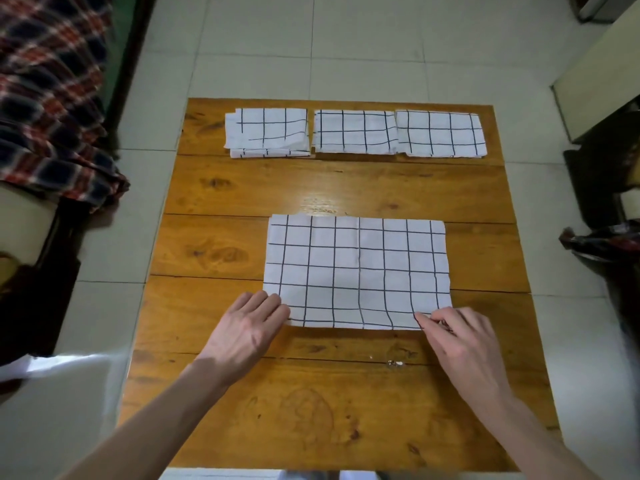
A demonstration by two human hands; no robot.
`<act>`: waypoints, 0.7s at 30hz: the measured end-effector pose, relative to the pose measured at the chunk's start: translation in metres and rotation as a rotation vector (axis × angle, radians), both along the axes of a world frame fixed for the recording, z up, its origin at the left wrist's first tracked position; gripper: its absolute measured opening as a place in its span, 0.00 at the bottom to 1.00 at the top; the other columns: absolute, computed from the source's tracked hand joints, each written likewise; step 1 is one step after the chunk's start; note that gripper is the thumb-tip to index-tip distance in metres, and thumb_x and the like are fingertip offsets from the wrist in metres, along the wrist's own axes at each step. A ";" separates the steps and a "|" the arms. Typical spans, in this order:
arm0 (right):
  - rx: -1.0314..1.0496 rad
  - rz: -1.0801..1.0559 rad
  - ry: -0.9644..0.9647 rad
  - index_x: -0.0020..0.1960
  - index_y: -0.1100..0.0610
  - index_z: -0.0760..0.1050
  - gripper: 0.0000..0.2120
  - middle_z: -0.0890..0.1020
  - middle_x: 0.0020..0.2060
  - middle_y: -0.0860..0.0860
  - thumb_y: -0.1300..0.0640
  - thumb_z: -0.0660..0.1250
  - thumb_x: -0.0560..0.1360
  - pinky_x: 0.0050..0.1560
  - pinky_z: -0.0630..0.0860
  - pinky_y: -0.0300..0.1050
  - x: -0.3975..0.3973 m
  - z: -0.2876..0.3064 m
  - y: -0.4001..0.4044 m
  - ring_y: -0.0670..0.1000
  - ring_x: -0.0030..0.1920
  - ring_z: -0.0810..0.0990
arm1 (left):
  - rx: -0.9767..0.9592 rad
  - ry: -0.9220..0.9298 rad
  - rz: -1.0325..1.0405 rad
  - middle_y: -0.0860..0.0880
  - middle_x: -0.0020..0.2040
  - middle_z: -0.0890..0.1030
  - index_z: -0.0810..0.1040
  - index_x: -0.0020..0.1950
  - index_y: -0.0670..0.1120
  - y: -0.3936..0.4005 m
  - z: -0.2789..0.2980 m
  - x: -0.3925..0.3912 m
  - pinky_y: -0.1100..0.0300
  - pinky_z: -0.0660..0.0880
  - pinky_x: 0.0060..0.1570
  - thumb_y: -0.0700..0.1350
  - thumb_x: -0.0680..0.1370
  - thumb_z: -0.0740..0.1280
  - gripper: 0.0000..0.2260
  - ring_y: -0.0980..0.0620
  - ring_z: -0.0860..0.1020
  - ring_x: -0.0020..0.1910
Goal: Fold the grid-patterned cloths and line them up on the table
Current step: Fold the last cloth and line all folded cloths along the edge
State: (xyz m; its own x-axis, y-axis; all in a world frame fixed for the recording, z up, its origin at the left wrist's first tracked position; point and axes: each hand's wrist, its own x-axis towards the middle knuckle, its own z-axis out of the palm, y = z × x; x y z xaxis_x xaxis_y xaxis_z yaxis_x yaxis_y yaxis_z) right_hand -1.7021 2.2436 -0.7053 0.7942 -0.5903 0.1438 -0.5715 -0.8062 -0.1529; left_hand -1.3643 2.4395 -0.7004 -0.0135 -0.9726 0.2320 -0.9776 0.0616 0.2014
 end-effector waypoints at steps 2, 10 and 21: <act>-0.003 -0.015 0.007 0.60 0.61 0.85 0.24 0.84 0.49 0.55 0.68 0.83 0.65 0.49 0.80 0.56 0.000 -0.001 0.001 0.58 0.49 0.81 | 0.013 0.001 0.009 0.48 0.45 0.77 0.77 0.49 0.45 0.004 -0.003 0.001 0.55 0.65 0.44 0.38 0.80 0.73 0.06 0.46 0.72 0.41; -0.011 -0.022 0.028 0.63 0.60 0.84 0.25 0.83 0.51 0.55 0.68 0.82 0.67 0.52 0.76 0.55 -0.011 -0.007 0.005 0.58 0.52 0.80 | -0.032 0.023 -0.027 0.49 0.56 0.87 0.86 0.58 0.44 0.031 -0.011 0.016 0.55 0.78 0.54 0.38 0.76 0.74 0.11 0.48 0.85 0.55; 0.027 -0.066 0.005 0.64 0.58 0.83 0.16 0.82 0.52 0.54 0.60 0.75 0.77 0.51 0.74 0.54 -0.006 -0.014 0.021 0.57 0.51 0.79 | 0.026 0.041 0.063 0.49 0.52 0.85 0.84 0.52 0.45 0.053 -0.010 0.003 0.54 0.77 0.49 0.47 0.83 0.67 0.08 0.47 0.83 0.52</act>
